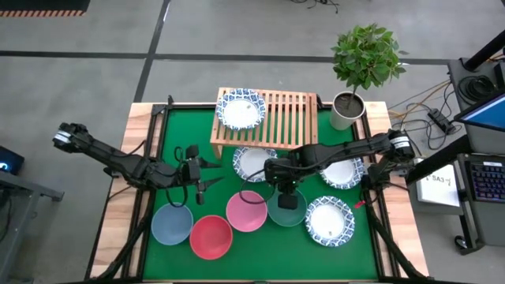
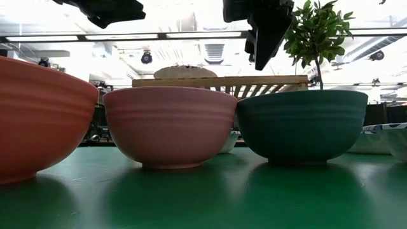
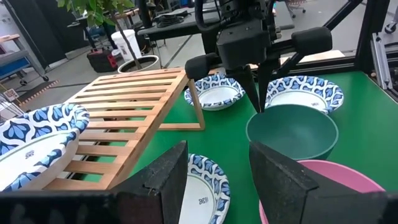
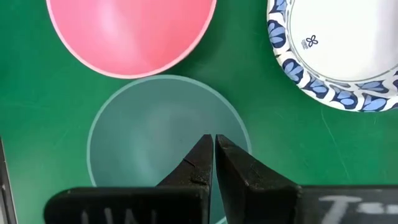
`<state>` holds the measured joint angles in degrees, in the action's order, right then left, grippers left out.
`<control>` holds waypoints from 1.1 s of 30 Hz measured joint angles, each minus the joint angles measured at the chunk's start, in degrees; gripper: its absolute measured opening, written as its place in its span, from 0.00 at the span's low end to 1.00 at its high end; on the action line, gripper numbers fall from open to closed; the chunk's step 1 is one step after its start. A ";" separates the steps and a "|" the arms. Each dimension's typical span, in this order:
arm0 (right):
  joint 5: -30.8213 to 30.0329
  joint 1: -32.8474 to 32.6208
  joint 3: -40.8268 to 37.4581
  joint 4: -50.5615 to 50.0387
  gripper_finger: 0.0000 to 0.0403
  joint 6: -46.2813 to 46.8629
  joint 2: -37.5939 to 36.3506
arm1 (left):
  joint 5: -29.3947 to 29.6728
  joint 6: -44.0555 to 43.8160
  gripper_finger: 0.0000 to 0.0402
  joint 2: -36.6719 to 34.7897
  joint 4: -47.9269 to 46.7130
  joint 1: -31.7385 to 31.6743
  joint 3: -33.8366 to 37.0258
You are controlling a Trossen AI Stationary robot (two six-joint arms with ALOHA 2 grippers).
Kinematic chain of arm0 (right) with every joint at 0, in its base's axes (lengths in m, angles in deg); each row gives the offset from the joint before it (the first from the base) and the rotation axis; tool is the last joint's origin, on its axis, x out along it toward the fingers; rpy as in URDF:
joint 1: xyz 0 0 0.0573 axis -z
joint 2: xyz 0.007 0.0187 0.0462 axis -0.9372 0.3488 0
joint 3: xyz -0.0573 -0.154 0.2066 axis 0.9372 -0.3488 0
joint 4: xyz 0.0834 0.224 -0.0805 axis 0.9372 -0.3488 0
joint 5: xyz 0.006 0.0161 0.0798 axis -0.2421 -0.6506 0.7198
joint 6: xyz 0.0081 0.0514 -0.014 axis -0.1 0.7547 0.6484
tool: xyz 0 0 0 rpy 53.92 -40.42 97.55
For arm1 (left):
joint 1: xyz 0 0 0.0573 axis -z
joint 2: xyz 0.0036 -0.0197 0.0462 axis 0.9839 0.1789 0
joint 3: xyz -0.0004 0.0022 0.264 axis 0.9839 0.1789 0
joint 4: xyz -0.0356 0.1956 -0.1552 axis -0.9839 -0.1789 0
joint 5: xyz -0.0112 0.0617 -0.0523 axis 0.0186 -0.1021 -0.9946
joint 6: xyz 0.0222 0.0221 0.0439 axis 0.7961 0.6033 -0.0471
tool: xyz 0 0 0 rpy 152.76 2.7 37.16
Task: Place and stack bowls onto a shelf
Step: Put the green bowl on the shelf
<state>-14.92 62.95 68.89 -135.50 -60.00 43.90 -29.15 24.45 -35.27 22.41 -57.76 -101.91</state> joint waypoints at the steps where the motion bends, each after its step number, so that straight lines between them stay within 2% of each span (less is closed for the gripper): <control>1: -0.02 0.00 0.00 0.01 0.02 -0.01 0.00 | 0.00 0.27 0.39 0.00 0.04 0.00 0.00; 6: -0.24 0.02 0.00 2.33 0.02 -0.07 0.21 | 0.10 2.62 0.39 0.00 0.31 0.00 0.00; 10: -3.46 0.02 0.00 5.10 0.02 -1.90 0.35 | 0.10 2.93 0.39 0.00 0.30 0.00 0.00; 13: -3.63 0.02 0.00 5.82 0.05 -2.48 0.35 | 0.10 2.87 0.39 -0.02 0.26 0.00 0.00; 25: -4.55 0.00 -0.02 5.68 0.36 -4.06 0.35 | 0.10 2.93 0.39 -0.02 0.22 0.00 0.00; 29: -4.61 -0.43 -0.21 5.45 0.40 -4.10 1.03 | 0.10 2.93 0.39 -0.02 0.20 0.00 0.00; 33: -4.66 -1.70 -0.36 5.16 0.40 -4.20 3.26 | 0.09 2.98 0.39 -0.02 0.07 0.00 0.00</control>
<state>-19.58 61.25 68.54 -130.34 -64.20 47.17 -29.06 27.43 -35.29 22.48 -57.76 -101.91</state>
